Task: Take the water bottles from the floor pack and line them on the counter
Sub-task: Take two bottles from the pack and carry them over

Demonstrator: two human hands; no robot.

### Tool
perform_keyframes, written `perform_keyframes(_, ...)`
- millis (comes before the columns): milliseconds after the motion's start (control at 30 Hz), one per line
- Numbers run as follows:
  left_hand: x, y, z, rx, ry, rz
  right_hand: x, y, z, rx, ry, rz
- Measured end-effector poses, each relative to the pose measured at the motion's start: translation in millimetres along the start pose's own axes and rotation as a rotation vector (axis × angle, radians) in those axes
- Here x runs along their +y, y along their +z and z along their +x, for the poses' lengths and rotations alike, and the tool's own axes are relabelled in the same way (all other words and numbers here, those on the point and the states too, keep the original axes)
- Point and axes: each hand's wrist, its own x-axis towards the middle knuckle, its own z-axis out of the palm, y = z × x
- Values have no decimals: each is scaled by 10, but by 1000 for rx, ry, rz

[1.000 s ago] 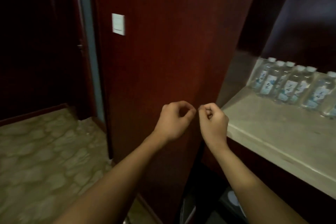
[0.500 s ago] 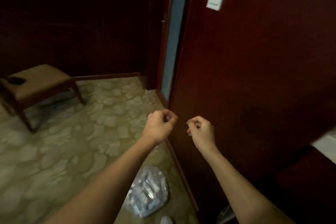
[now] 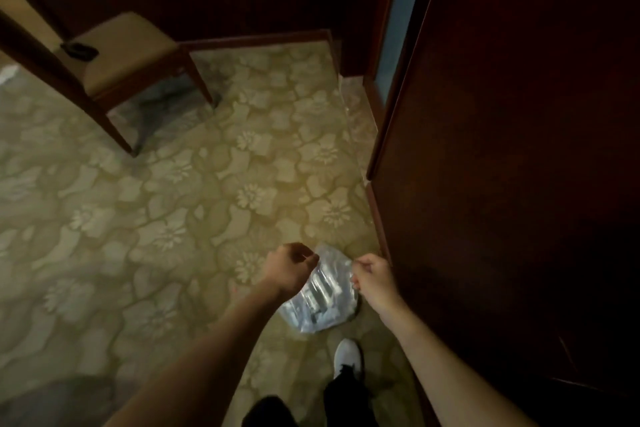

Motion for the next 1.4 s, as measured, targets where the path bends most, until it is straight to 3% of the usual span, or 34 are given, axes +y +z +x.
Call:
perform_keyframes(200,-614,436,500,-113,-83,192,704,453,427,-131,176,-41)
perform_keyframes(433,-1507,937,1403,-141,-202,87,1694,1237,1309,-245,319,-144)
perform_keyframes(700,-2445,1502,2550,-294,-166,89,2705,2131,2563,-211,402,-124)
perform_keyframes(867,-2982,1611,3177,-369,-130,158,3091,2521,3243,-76,475,-52)
perform_keyframes(967,-3033,1652,3488,-530,-50,344,3236,2652,3577,50,500,-221)
perform_keyframes(1100,-2926,1680,3705,-541,107,413,3454,2827,3694,146,443,-445)
perform_keyframes(1167,-2940,1697,3692,-532,127,414,3559,2834,3770,119,388,-589)
perform_keyframes(1400,-3041,1830,3650,-547,125,434,3723,2496,3993,-20,444,-537)
